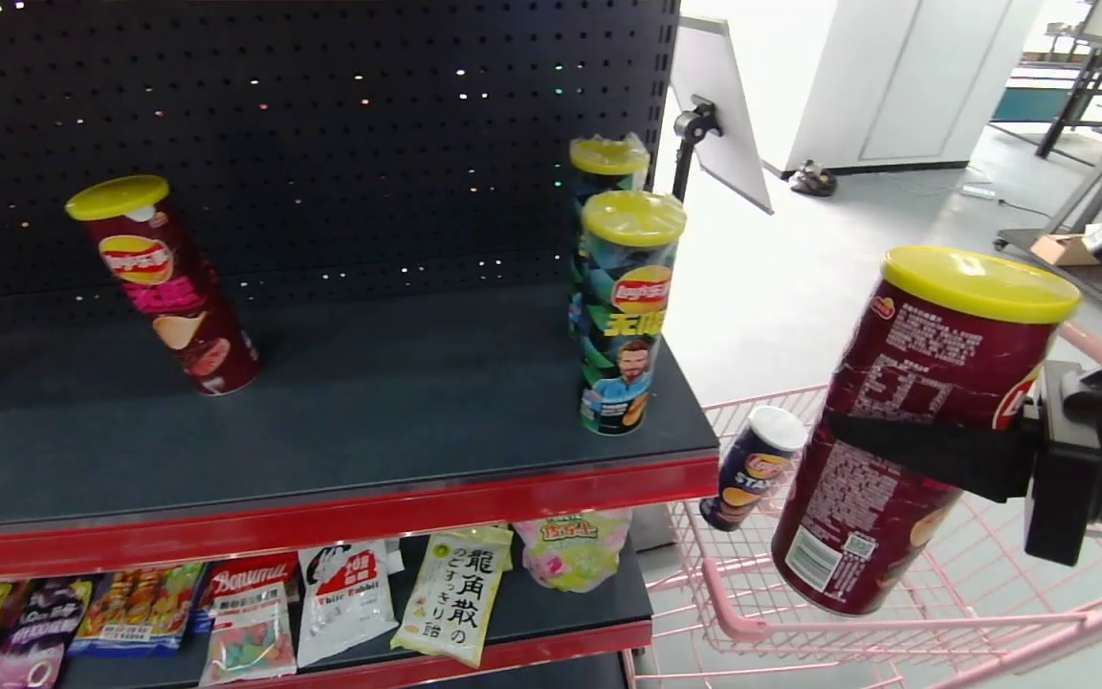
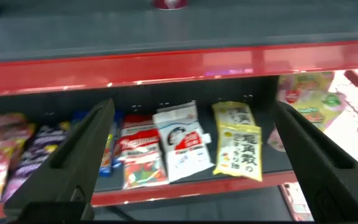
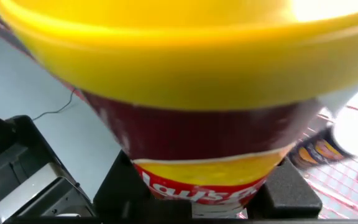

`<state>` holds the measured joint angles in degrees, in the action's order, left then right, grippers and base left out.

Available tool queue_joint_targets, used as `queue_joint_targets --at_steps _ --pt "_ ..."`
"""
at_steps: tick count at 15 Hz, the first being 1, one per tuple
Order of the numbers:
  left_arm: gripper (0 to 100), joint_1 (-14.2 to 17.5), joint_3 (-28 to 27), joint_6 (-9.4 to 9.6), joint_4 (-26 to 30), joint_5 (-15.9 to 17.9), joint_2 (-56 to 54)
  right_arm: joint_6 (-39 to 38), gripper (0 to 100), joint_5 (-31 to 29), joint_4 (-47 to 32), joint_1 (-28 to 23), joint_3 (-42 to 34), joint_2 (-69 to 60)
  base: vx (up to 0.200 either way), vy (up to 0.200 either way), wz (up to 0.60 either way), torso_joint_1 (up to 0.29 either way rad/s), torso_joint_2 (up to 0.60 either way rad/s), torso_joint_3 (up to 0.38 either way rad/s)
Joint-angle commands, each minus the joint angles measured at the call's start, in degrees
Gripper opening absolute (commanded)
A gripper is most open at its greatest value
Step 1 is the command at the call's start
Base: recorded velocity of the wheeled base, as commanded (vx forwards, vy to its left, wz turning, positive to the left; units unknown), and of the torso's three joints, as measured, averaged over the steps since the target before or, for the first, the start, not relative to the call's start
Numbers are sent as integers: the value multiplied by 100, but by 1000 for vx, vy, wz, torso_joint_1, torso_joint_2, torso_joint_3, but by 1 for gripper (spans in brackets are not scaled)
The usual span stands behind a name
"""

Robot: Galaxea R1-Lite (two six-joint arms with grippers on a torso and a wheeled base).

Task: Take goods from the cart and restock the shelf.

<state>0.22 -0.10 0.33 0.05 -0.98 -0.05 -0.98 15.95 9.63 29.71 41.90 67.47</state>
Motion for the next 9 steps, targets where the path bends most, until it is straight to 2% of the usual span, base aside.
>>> queue_joint_targets --at_steps 1,4,8,9 --pt "100 4 1 11 4 1 5 27 0 -4 -14 0 -173 -200 0 0 0 0 0 0" --pt "100 4 1 11 4 1 5 89 0 23 -14 0 -437 -455 0 0 0 0 0 0" --pt "100 4 1 11 4 1 5 326 0 23 -14 211 -709 -595 -200 0 0 2 5 0" --pt "100 4 1 11 4 1 5 335 0 14 -14 220 -709 -595 0 0 0 0 0 0"
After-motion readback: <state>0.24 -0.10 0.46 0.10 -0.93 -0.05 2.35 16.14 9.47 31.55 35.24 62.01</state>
